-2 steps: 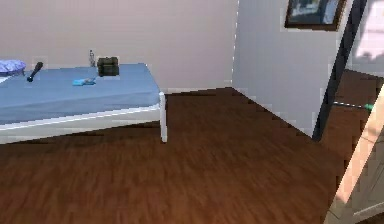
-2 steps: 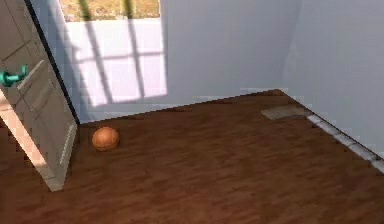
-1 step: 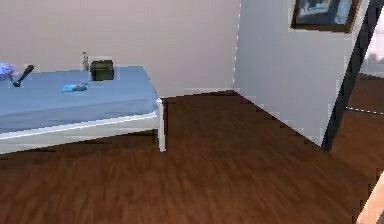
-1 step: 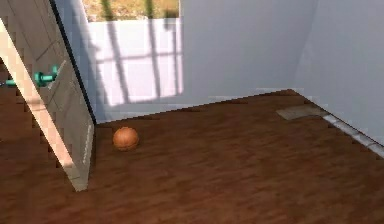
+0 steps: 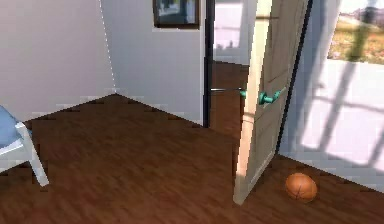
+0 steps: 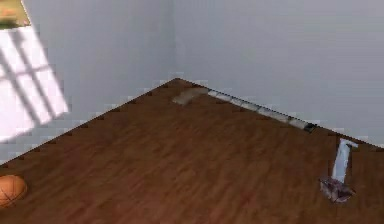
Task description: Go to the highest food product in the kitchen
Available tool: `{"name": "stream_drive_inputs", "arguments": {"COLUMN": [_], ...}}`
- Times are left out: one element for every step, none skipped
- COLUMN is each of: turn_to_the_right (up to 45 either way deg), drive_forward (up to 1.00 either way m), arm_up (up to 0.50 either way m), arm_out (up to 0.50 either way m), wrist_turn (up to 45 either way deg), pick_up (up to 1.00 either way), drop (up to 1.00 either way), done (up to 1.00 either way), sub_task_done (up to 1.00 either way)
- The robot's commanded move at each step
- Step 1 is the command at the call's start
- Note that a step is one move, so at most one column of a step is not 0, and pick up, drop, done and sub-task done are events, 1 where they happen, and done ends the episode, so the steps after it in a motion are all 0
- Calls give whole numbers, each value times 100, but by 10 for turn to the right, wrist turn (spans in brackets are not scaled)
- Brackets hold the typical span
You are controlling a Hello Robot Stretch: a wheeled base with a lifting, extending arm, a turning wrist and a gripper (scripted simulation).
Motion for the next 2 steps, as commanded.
{"name": "stream_drive_inputs", "arguments": {"turn_to_the_right": [0,0], "drive_forward": [100,45], "arm_up": [0,0], "arm_out": [0,0], "wrist_turn": [0,0], "pick_up": [0,0], "drop": [0,0], "done": [0,0], "sub_task_done": [0,0]}}
